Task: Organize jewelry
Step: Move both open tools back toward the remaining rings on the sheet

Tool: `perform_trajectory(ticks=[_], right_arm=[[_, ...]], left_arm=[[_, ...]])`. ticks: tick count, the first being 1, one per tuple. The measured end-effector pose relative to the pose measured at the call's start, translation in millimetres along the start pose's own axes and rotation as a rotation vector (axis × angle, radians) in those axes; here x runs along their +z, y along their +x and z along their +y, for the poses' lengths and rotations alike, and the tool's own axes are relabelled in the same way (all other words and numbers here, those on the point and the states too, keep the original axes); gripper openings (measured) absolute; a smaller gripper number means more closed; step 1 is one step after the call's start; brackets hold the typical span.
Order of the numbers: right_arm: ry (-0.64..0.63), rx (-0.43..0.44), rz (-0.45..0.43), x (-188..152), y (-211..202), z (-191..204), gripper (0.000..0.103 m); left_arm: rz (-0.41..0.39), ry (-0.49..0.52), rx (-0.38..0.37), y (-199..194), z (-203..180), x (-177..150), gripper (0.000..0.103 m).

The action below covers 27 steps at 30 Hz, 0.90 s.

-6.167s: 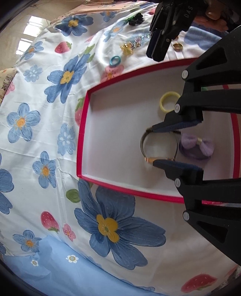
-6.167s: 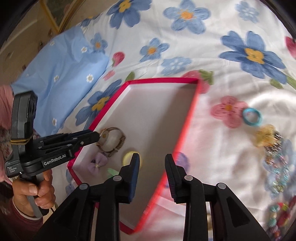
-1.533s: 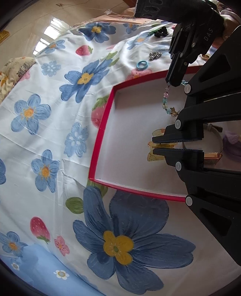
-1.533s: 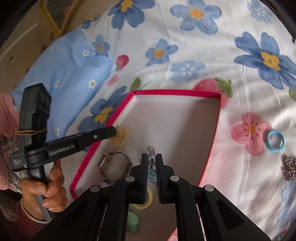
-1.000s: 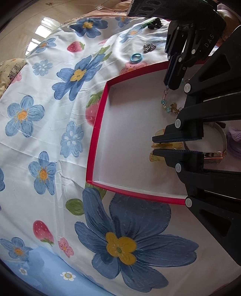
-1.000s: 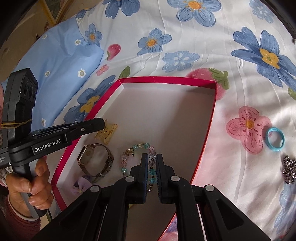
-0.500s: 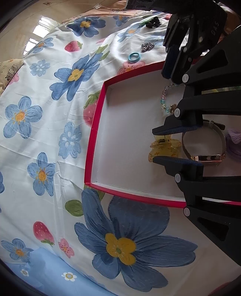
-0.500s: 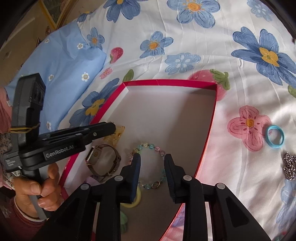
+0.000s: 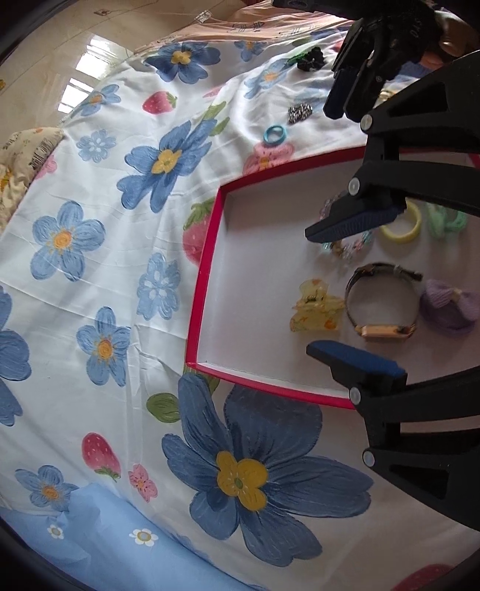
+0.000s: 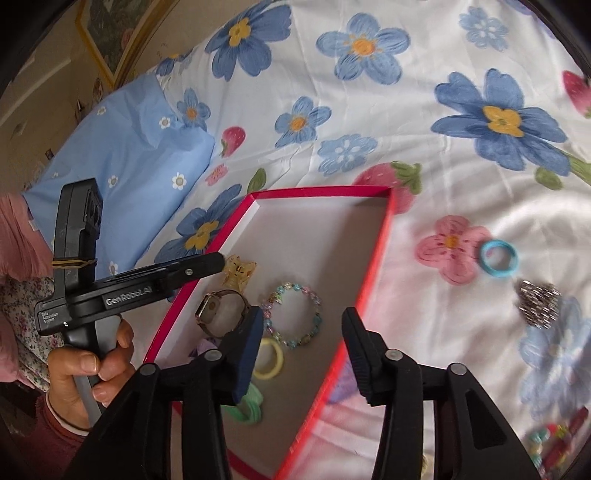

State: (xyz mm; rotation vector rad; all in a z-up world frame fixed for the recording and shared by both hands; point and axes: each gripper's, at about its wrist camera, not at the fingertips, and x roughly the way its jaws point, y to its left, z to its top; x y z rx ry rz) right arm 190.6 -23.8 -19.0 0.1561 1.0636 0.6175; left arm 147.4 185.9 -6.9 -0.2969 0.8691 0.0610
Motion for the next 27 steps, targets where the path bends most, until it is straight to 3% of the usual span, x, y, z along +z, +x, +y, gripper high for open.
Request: perform_trajectory(ticks=[10,27], right_arm=[[0.067,-0.082,-0.070,-19,-61,-35,0.056],[0.176,-0.243,-0.131,-70,-140,-96,0.057]], left_arm=[[-0.012,0.018,-0.055,-33,-30,-29,0.062],[0.032,0.154,-0.152,-50,-90,-56,0.064]])
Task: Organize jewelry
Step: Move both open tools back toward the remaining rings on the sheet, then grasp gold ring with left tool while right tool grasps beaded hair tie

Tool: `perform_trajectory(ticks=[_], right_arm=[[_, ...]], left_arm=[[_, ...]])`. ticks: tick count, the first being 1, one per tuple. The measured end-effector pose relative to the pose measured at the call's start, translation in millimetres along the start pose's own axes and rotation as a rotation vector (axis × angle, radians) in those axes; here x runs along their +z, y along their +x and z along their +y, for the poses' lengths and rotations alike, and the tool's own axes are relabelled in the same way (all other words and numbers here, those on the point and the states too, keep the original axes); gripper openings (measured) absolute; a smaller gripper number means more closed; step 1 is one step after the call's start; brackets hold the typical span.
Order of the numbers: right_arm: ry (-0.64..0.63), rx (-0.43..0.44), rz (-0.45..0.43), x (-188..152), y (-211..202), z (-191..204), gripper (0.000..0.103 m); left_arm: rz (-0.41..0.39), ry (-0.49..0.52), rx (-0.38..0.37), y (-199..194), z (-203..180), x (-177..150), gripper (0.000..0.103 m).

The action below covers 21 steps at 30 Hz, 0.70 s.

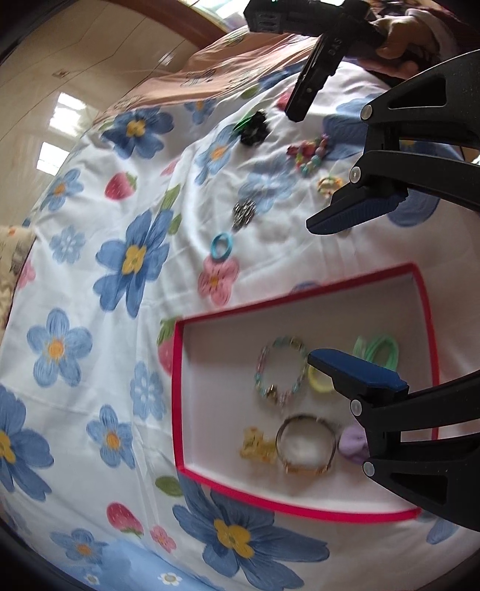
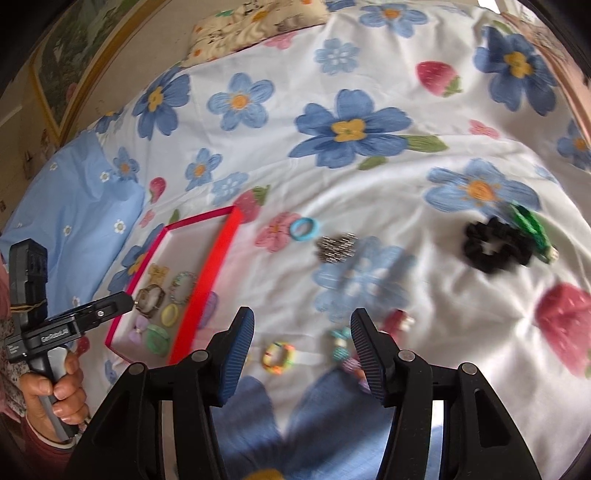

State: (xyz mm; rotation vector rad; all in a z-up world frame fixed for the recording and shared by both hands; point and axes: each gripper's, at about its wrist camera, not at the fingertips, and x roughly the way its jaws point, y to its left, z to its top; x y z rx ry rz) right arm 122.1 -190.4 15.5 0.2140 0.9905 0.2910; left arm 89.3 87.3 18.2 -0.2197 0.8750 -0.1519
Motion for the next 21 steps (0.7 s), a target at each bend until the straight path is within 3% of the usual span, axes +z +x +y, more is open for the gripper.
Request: perform_trajectory(ticks=[10,21], right_arm=[[0.025,-0.044,0.017,-20,-6,-23,0.057],[-0.028,-0.075,0.036,-27,4,-25,0.056]], left_arm=[[0.068,0.094,-0.040,27,-32,-8,0.067],[0.131,0.160,-0.029,63,-55,-13,0.067]])
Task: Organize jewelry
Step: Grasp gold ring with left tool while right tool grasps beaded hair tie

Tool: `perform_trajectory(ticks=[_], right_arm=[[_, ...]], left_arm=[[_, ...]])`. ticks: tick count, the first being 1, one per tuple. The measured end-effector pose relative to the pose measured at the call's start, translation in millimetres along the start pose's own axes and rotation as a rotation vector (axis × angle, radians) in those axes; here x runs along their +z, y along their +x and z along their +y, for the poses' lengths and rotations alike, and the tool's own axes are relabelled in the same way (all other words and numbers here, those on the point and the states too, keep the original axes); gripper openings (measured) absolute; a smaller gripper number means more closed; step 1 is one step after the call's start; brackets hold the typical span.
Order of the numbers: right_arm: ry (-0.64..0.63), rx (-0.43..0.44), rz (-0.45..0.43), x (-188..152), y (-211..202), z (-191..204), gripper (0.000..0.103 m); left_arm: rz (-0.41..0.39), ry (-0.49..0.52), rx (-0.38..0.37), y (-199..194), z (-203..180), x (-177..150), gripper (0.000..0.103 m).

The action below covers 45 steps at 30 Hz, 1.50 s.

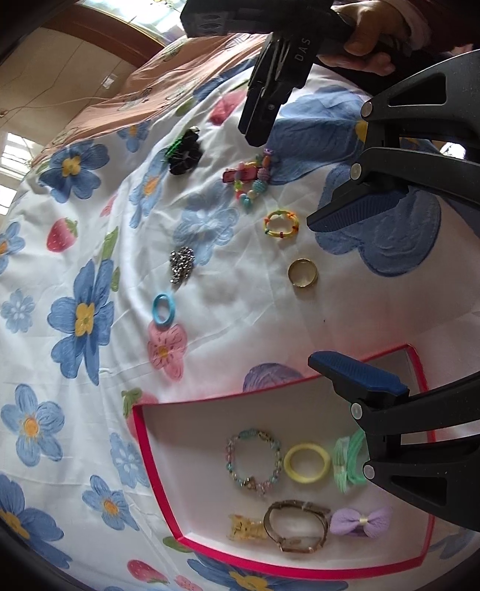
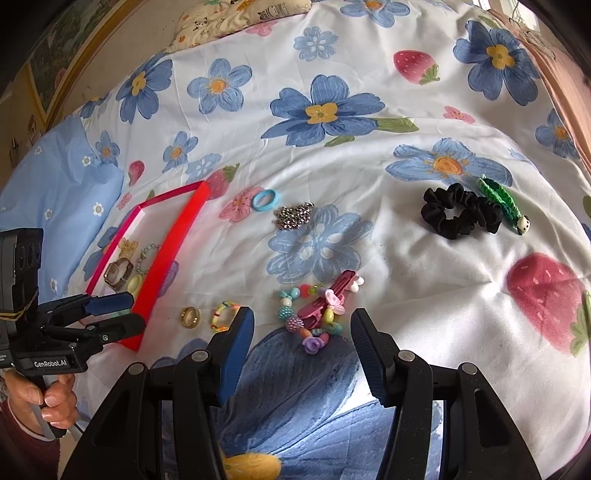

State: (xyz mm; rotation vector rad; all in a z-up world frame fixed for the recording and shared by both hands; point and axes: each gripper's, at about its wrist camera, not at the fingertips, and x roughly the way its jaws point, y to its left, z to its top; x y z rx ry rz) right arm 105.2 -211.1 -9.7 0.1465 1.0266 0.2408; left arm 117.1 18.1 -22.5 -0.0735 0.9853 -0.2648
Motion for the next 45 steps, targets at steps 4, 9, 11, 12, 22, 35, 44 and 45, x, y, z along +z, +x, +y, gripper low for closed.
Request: perform_trajectory(ticks=[4,9,11,12,22,35,44,45], right_arm=[[-0.004,-0.008,0.021,-1,8,-4,0.054],[-0.017,-0.014,0.044,-2,19,-4,0.047],[-0.021,-0.013,0.054,-2,24,-4,0.040],[-0.021,-0.015,0.058,-2,26,-5,0.039],[-0.021,-0.002,0.069,-5,33,-8,0.013],[-0.023,0.015,0.009,2,8,-3,0.000],[0.000,-0.007,0.087,-2,39,-9,0.036],[-0.001,-0.006,0.088,-4,41,-9,0.036]], left_arm=[[0.017,0.019,0.009,14,-4,3,0.067],[0.037,0.060,0.035,32,-12,6,0.067],[0.044,0.070,0.041,37,-16,7,0.066],[0.046,0.074,0.041,38,-16,7,0.065],[0.075,0.113,0.046,60,-24,9,0.032],[0.036,0.099,-0.012,46,-20,7,0.022],[0.006,0.066,-0.031,27,-11,5,0.022],[0.002,0.060,-0.034,25,-10,5,0.022]])
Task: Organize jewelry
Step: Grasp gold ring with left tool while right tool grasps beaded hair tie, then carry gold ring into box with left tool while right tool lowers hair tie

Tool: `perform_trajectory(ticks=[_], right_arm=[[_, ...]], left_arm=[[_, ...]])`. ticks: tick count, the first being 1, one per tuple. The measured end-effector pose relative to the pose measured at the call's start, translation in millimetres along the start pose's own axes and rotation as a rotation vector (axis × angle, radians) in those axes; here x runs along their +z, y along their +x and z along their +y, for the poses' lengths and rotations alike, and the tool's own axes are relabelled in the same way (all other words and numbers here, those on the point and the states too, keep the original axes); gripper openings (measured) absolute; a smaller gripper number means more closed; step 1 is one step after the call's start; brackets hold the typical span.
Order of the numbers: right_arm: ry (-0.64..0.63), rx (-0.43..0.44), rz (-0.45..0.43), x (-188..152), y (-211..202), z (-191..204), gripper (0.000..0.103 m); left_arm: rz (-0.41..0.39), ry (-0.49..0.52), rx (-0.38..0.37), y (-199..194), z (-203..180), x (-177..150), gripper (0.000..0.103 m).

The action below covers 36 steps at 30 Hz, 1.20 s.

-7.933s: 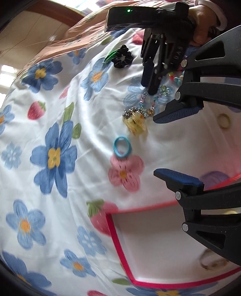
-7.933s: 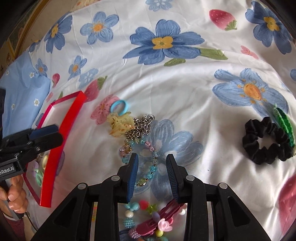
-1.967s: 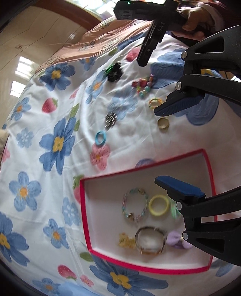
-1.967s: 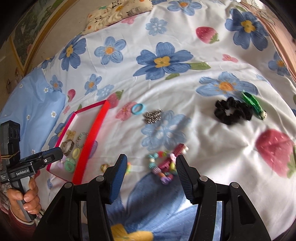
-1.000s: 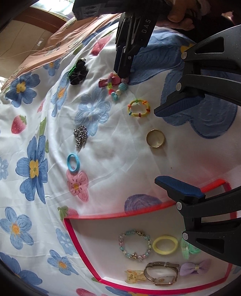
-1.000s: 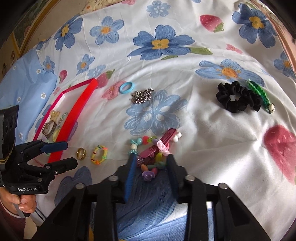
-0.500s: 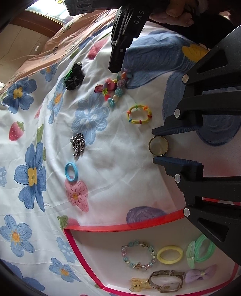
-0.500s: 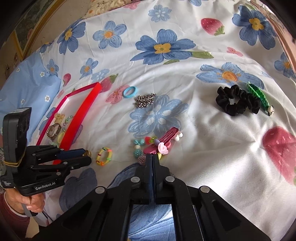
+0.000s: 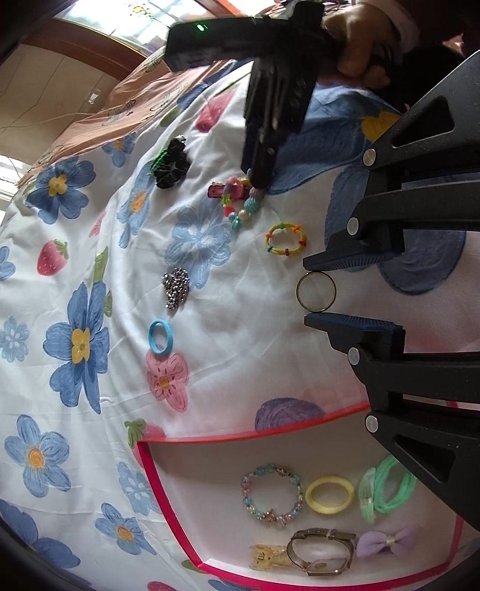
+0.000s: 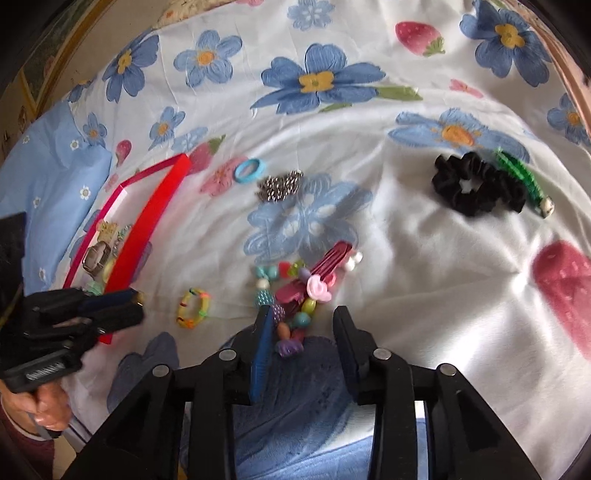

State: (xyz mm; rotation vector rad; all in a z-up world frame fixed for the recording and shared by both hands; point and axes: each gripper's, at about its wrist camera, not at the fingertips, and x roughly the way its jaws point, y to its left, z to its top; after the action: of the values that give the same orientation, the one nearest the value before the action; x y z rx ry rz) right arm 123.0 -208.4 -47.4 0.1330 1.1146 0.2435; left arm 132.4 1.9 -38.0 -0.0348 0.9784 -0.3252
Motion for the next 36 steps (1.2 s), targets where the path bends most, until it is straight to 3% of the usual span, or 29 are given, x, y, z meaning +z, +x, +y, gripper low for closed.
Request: perform_trajectory(ticks=[3,4,5,15,25,36], right_arm=[[-0.012,-0.017,-0.002,-1,4,1,0.030],[-0.024,-0.026,-0.006,0,4,3,0.015],[-0.027,-0.024,-0.006,-1,3,4,0.012],[-0.020,0.033,-0.083,7,-26,14,0.011],[-0.097,0.119,-0.149,30,-46,65,0.011],[-0.184,0.221,-0.140,40,-37,126,0.011]], left_arm=[[-0.010,-0.008,-0.002,-6,2,0,0.022],[-0.014,-0.010,-0.002,-8,3,0,0.022],[-0.019,-0.013,-0.003,-11,3,-1,0.022],[-0.076,-0.044,0.000,-41,16,-4,0.022],[-0.131,-0.113,0.041,-79,45,-23,0.022],[-0.173,-0.217,0.126,-122,89,-54,0.022]])
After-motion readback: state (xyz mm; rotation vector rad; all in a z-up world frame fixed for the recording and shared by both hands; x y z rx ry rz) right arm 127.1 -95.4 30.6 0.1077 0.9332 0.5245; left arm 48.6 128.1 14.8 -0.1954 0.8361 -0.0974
